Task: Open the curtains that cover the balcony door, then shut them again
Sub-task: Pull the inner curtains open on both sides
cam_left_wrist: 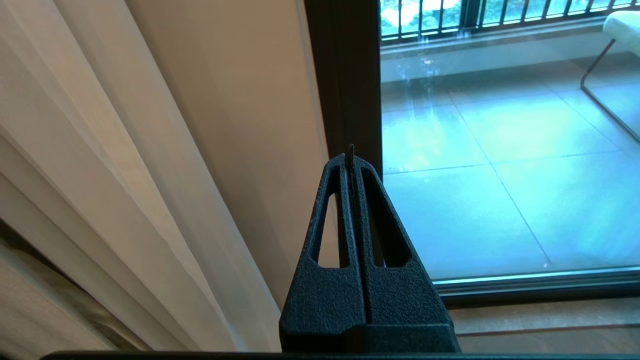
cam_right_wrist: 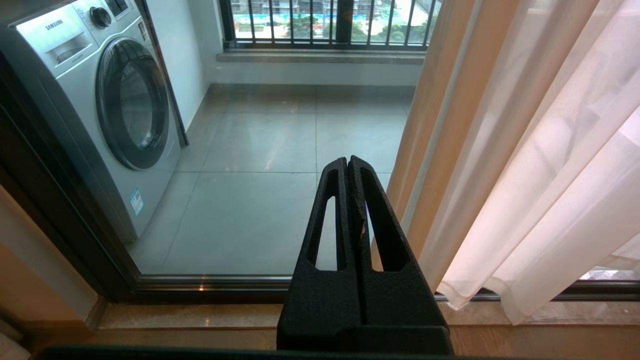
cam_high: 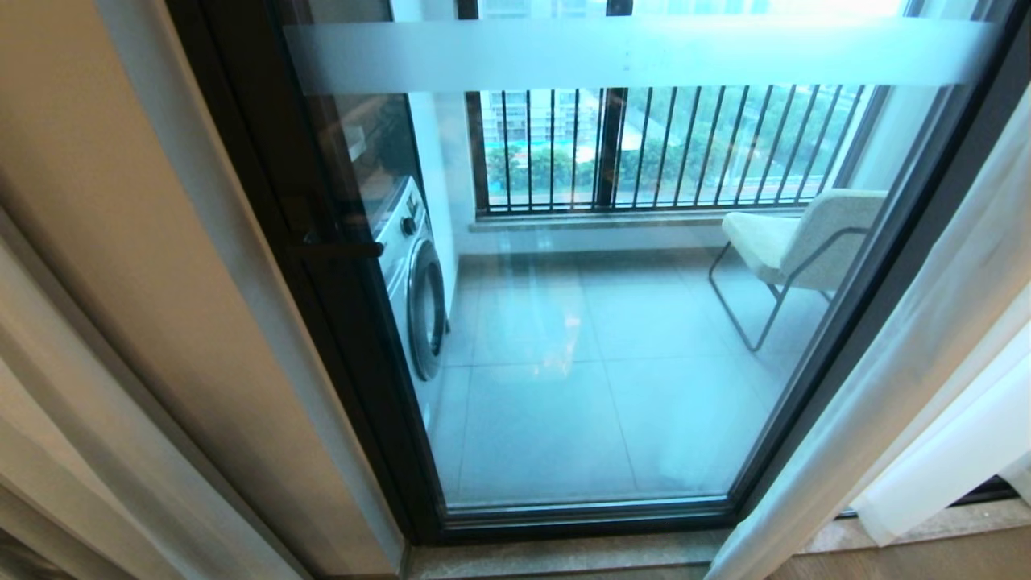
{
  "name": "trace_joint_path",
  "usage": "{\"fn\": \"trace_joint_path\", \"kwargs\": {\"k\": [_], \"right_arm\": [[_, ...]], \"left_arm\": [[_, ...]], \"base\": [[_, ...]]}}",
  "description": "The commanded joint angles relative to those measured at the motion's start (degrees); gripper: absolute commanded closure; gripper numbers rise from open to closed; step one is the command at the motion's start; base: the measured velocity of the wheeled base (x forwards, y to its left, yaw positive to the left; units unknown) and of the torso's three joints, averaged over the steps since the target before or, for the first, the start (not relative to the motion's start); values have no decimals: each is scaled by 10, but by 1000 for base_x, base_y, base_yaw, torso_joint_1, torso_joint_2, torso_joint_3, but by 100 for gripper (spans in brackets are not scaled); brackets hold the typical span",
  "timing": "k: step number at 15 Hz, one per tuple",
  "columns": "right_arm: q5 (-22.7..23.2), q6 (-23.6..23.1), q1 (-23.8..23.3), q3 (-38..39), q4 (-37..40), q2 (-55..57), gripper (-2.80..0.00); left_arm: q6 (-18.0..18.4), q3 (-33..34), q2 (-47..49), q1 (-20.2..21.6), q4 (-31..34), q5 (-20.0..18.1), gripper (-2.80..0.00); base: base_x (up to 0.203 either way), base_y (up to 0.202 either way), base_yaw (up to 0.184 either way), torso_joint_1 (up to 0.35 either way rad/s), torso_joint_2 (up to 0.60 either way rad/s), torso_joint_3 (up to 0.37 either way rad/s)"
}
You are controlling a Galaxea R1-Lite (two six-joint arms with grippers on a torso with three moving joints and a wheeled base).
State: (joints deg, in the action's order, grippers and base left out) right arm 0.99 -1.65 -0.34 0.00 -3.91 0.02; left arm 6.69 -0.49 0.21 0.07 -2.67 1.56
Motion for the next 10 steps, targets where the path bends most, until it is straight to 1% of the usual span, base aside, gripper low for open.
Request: {"fn": "trace_joint_path", "kwargs": {"k": [1,4,5,6,7,8,9,10], "right_arm": [[1,0,0,0,0,0,0],[1,0,0,0,0,0,0],[1,0,0,0,0,0,0],[1,0,0,0,0,0,0],[1,0,0,0,0,0,0],[1,0,0,0,0,0,0],[0,0,0,0,0,0,0],[0,0,0,0,0,0,0]], "left_arm": [[0,1,-1,0,-1,0,0],[-3,1,-1,0,-1,-2,0],[-7,2,-1,0,1,-18,0],[-17,4,-1,0,18,-28,0],[-37,3,-1,0,28,-29,0],[-70,3,-1,0,29,-27,0],[-77,3,-1,0,28,-23,0],[-77,4,-1,0,28,-23,0]], "base": [[0,0,0,0,0,0],[0,0,0,0,0,0],[0,0,0,0,0,0],[0,0,0,0,0,0],[0,0,0,0,0,0],[0,0,0,0,0,0],[0,0,0,0,0,0],[0,0,0,0,0,0]]}}
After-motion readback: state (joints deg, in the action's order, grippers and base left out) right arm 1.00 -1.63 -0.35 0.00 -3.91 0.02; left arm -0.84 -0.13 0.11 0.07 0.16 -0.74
